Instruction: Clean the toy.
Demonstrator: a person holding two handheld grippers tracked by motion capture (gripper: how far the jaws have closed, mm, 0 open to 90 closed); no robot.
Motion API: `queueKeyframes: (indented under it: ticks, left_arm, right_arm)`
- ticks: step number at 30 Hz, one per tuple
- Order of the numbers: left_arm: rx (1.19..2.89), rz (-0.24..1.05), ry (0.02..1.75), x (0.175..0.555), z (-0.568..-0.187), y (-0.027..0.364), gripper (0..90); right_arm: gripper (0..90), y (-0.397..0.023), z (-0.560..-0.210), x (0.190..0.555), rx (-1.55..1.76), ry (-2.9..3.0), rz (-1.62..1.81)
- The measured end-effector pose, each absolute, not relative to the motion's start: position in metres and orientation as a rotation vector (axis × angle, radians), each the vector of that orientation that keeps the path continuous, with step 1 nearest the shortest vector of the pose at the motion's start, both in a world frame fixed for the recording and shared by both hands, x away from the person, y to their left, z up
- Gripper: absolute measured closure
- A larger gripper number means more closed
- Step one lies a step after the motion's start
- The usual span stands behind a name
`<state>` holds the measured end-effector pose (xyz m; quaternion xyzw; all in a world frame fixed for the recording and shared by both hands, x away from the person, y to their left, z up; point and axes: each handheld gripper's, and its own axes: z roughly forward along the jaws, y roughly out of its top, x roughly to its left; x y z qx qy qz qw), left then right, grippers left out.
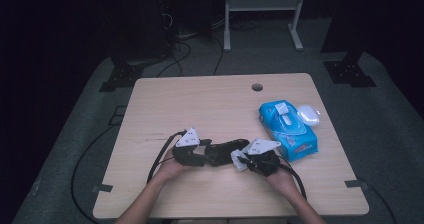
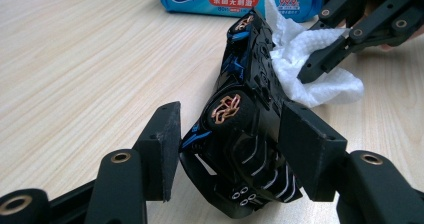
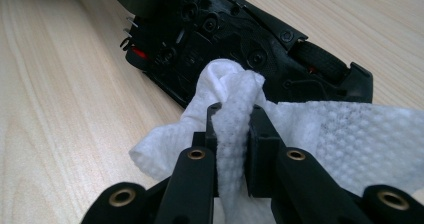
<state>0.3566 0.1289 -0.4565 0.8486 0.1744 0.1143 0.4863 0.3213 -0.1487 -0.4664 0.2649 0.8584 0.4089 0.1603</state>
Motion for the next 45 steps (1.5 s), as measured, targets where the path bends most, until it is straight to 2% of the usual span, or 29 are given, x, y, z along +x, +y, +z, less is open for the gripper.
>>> queueKeyframes:
  ticks: [3, 16, 22, 28, 35, 45]
  left_arm:
    - [2.052, 0.291, 0.408, 0.355, -0.456, 0.129, 47.7]
    - [2.059, 0.337, 0.368, 0.35, -0.456, 0.127, 47.8]
    - [2.064, 0.343, 0.341, 0.346, -0.456, 0.125, 47.8]
    - [2.068, 0.354, 0.319, 0.343, -0.455, 0.123, 47.7]
    - [2.072, 0.368, 0.3, 0.339, -0.455, 0.124, 47.7]
    - [2.09, 0.369, 0.251, 0.327, -0.454, 0.122, 47.6]
  right_arm:
    - [82.1, -0.149, -0.467, 0.323, 0.76, 2.465, 1.146]
    - [81.9, -0.15, -0.466, 0.323, 0.769, 2.498, 1.132]
    - [82.0, -0.151, -0.439, 0.32, 0.759, 2.462, 1.219]
    - [82.1, -0.14, -0.413, 0.341, 0.801, 2.387, 1.285]
    - [82.0, -0.121, -0.421, 0.353, 0.785, 2.446, 1.225]
    - [82.1, -0.124, -0.426, 0.331, 0.718, 2.419, 1.238]
